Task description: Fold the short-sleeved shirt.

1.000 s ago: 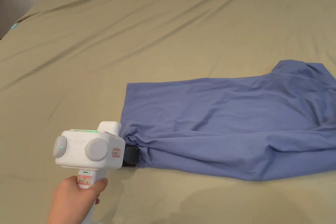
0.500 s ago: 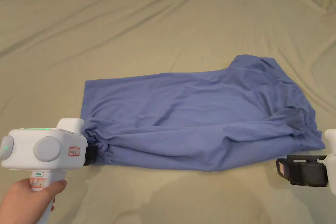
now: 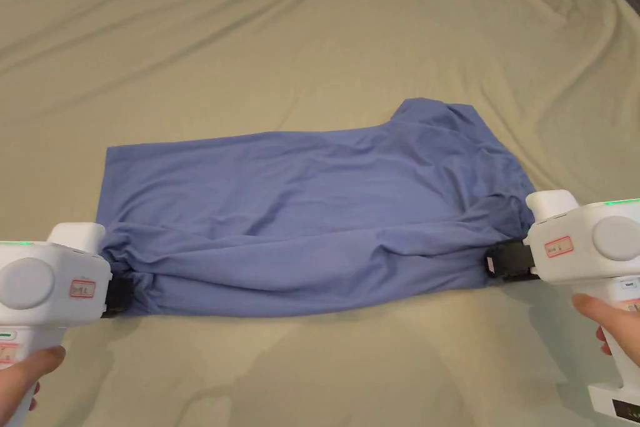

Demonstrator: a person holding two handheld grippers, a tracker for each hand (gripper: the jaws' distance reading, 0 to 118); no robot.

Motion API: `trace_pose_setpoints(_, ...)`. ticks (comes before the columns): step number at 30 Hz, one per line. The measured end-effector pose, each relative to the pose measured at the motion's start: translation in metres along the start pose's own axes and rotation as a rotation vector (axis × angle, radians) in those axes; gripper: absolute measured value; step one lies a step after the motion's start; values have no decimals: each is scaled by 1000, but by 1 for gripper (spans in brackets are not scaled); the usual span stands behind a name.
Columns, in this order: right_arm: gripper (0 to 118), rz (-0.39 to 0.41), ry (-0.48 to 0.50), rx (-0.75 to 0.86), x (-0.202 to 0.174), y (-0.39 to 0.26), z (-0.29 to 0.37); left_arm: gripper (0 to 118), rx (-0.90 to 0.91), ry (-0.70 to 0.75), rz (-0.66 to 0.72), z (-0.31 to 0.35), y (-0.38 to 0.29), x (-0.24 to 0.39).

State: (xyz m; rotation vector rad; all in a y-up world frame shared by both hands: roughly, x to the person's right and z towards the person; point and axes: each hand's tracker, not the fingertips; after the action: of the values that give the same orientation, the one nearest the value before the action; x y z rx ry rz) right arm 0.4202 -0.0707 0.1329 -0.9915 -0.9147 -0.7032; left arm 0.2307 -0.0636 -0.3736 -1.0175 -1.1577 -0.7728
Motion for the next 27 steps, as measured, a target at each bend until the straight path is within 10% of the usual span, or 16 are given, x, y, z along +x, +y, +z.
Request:
trace_pose_setpoints(2,21,-88,59,39,-4,-1,7,11,4,-3,1,4,-1,0)
trace_pose_setpoints(24,21,-23,56,5,-1,-111,65,11,-65,-76,37,41,-85,-11)
trace_pose_setpoints(27,41,-23,53,5,-3,-109,65,11,-66,-95,70,42,-87,-13)
